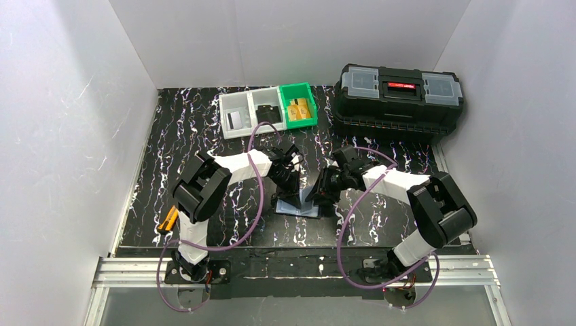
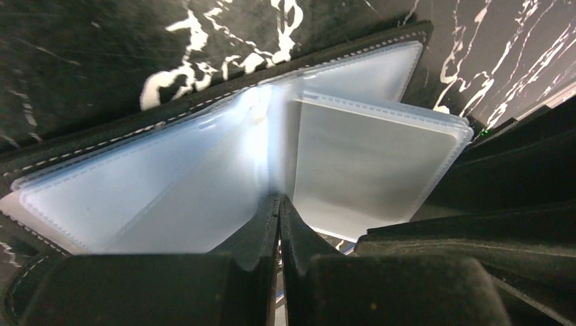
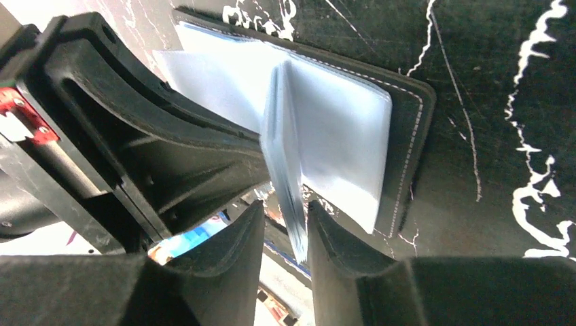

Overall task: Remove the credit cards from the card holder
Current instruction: Remove the credit card from the card holder.

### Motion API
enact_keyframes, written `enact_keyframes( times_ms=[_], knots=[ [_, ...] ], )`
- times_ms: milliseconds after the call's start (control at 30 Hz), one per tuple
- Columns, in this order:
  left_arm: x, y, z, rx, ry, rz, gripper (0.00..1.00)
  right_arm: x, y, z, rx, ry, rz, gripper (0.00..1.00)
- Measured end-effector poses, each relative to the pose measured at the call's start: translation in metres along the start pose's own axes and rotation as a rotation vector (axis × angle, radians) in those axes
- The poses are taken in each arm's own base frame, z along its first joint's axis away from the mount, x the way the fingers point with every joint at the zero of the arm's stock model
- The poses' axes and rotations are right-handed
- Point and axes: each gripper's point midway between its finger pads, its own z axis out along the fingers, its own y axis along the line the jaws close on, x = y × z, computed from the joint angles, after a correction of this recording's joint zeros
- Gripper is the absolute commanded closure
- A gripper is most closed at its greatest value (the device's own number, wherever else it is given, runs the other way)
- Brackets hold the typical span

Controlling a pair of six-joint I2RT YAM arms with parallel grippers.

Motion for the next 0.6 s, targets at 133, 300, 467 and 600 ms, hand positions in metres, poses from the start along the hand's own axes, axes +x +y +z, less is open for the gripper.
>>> enact_keyframes(
  times_ms=[133, 300, 467, 600],
  knots=[
    [0.007, -0.008, 0.001, 0.03, 0.025, 0.007, 0.97, -0.004, 0.005, 0.0, -0.004, -0.001, -0.013, 0.53],
    [0.01, -0.015, -0.001, 0.067, 0.04, 0.001, 0.95, -0.011, 0.017, -0.001, -0.024, -0.015, -0.037, 0.49],
    [0.007, -0.016, -0.014, 0.076, 0.001, -0.005, 0.91, -0.014, 0.021, -0.002, -0.018, -0.021, -0.044, 0.49],
    [0.001, -0.011, -0.037, 0.067, -0.066, -0.014, 0.92, -0.015, 0.017, -0.002, 0.008, -0.03, -0.045, 0.48]
  ],
)
